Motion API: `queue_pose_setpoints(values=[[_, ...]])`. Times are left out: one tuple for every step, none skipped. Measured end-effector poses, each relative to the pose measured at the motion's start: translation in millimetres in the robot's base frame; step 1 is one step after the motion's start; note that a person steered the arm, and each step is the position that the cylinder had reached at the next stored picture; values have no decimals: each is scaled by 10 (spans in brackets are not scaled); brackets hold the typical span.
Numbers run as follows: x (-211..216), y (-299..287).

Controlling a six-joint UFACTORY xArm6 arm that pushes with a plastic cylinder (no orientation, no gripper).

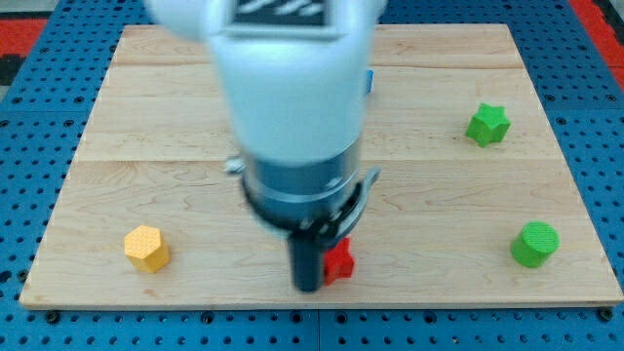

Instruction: Push the red star towards the red circle

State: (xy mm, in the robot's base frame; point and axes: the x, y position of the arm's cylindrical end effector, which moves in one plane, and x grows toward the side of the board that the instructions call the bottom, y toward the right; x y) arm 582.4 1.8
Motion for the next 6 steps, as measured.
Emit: queue_pose_setpoints(values=[[-127,672],[-170,940],[-258,1344],[-557,1309],[-795,819],[-523,666]])
